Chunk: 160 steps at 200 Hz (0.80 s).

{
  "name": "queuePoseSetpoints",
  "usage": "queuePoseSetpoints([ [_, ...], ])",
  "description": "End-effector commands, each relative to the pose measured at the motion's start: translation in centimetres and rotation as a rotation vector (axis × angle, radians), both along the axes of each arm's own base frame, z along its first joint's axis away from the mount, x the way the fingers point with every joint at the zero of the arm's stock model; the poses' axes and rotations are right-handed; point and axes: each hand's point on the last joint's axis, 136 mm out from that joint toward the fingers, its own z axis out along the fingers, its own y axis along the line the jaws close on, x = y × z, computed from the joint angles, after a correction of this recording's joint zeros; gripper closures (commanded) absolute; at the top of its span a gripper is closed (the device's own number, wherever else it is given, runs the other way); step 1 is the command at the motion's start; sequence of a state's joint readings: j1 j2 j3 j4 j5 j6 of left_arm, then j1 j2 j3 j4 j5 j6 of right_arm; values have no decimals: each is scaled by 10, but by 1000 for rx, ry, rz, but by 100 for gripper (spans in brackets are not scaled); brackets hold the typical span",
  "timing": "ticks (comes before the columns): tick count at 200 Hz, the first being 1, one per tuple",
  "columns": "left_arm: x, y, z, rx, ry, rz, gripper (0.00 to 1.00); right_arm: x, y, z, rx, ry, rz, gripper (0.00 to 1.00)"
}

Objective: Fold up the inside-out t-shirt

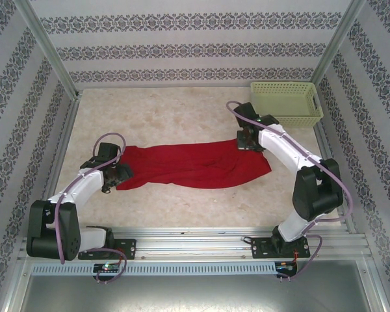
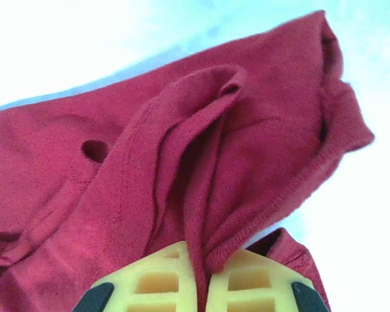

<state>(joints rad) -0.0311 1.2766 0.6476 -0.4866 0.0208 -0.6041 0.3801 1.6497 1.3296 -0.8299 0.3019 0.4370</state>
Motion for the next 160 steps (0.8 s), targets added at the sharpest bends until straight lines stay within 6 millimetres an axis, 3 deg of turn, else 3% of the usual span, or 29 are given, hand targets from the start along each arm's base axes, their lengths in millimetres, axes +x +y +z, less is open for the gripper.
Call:
queuePoseSetpoints([
  [1,1,1,0,30,12,-29,24,-4,1,11,-157,11,21,100],
  [38,-1,4,-5,53,40,-38,25,-1,33,14,-228,24,70,100],
  [70,-2,4,-7,52,43,-38,25,2,35,19,-225,14,66,100],
  [118,-4,6,-10,64,51,-30,25,-4,9,10,-102,42,-18,100],
  [160,-4,7,-10,67,53,-30,25,-20,-27,-39,81,135,-153,100],
])
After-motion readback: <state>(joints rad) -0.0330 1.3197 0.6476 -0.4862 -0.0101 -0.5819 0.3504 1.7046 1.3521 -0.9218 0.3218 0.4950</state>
